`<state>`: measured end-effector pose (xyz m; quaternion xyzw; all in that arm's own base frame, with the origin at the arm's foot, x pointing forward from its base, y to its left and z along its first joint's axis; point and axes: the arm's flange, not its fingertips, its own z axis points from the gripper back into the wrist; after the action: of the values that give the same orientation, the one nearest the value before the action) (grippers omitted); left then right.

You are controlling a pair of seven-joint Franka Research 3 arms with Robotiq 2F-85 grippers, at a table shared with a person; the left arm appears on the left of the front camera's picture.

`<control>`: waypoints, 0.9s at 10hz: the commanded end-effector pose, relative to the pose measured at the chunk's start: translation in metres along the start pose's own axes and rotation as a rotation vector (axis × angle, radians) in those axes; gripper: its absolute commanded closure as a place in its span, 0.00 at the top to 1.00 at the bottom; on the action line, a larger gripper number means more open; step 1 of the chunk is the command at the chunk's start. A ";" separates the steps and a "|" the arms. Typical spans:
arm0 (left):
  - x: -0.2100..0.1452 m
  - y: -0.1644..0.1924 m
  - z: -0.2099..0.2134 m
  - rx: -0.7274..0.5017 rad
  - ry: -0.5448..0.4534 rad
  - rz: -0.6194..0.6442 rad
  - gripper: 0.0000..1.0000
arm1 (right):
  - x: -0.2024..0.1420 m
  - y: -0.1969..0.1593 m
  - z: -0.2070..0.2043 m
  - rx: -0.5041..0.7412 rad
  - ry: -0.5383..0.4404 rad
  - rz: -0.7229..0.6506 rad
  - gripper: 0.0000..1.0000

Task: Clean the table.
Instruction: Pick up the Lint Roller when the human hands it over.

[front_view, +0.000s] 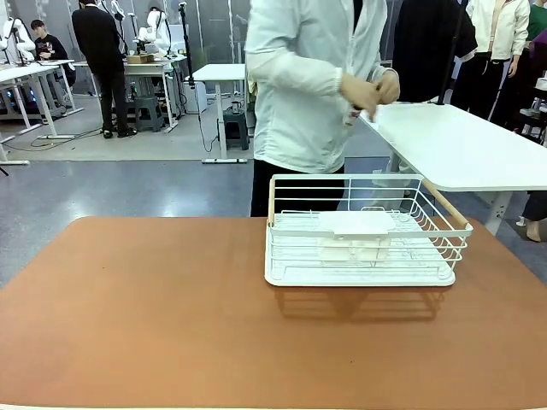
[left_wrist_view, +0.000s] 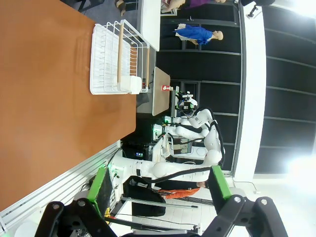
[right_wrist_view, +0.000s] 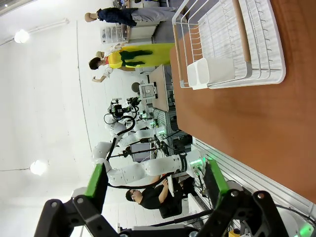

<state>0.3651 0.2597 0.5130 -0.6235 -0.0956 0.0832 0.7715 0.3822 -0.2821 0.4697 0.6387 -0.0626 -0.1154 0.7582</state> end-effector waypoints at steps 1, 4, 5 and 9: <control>-0.001 -0.002 0.002 -0.003 -0.003 0.000 1.00 | -0.002 0.001 0.001 -0.001 -0.006 0.002 1.00; -0.001 -0.002 0.002 -0.003 -0.003 0.000 1.00 | -0.002 0.001 0.001 -0.001 -0.006 0.002 1.00; -0.001 -0.002 0.002 -0.003 -0.003 0.000 1.00 | -0.002 0.001 0.001 -0.001 -0.006 0.002 1.00; -0.001 -0.002 0.002 -0.003 -0.003 0.000 1.00 | -0.002 0.001 0.001 -0.001 -0.006 0.002 1.00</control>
<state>0.3652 0.2595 0.5131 -0.6235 -0.0954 0.0831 0.7715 0.3822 -0.2821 0.4697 0.6387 -0.0626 -0.1154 0.7582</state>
